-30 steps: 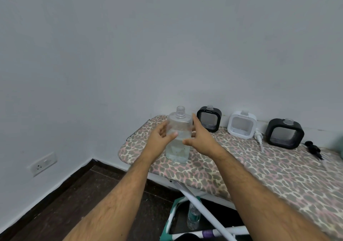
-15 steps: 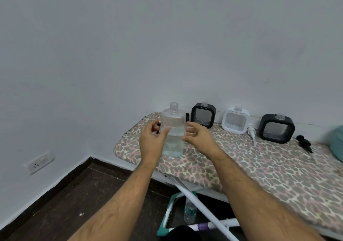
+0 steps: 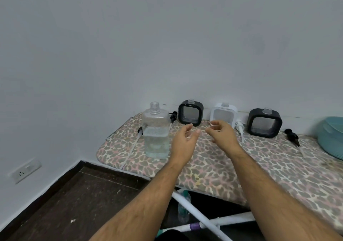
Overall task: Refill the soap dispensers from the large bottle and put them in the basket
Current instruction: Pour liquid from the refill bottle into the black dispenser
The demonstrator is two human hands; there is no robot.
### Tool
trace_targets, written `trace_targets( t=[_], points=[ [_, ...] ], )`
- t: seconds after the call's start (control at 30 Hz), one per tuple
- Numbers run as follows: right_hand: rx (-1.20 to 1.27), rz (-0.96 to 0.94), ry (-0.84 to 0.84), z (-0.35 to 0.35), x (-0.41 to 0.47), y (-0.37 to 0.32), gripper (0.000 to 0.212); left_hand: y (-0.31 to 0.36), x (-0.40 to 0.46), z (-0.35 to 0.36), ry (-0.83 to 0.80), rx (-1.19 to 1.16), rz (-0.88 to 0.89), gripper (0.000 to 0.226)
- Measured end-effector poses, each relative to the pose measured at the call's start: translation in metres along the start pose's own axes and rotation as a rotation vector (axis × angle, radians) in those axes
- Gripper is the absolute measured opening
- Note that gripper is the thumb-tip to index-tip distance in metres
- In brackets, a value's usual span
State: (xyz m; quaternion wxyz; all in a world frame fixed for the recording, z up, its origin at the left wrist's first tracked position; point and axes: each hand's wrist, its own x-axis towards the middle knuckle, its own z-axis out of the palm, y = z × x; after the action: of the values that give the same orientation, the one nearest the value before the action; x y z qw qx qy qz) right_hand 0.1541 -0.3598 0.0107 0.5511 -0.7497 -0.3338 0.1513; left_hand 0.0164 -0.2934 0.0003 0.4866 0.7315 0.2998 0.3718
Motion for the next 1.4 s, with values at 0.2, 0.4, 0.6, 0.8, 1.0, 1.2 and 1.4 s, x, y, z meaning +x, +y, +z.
trace_targets(
  t=[0.2,0.4,0.6,0.8,1.0,1.2,1.4],
  points=[
    [-0.035,-0.008,-0.035,-0.002,0.035,0.007,0.052,-0.004,0.053,0.020,0.106,-0.026,-0.090,0.060],
    [-0.062,-0.057,-0.074,0.019,0.081,0.014,0.072,-0.033,0.119,0.039,0.262,-0.077,-0.107,0.105],
    [-0.097,-0.106,-0.044,0.036,0.116,0.015,0.063,-0.029,0.149,0.047,0.299,-0.039,-0.109,0.088],
    [-0.191,-0.209,-0.002,0.053,0.131,0.012,0.057,-0.046,0.169,0.053,0.290,-0.048,-0.126,0.072],
    [-0.110,-0.175,0.061,0.053,0.125,0.012,0.048,-0.048,0.157,0.049,0.339,-0.067,-0.124,0.076],
    [-0.132,-0.150,0.110,0.041,0.094,0.013,0.043,-0.042,0.115,0.050,0.355,-0.015,-0.105,0.073],
    [-0.199,-0.131,0.188,0.009,0.037,0.017,0.040,-0.030,0.059,0.059,0.338,-0.030,-0.082,0.054]
  ],
)
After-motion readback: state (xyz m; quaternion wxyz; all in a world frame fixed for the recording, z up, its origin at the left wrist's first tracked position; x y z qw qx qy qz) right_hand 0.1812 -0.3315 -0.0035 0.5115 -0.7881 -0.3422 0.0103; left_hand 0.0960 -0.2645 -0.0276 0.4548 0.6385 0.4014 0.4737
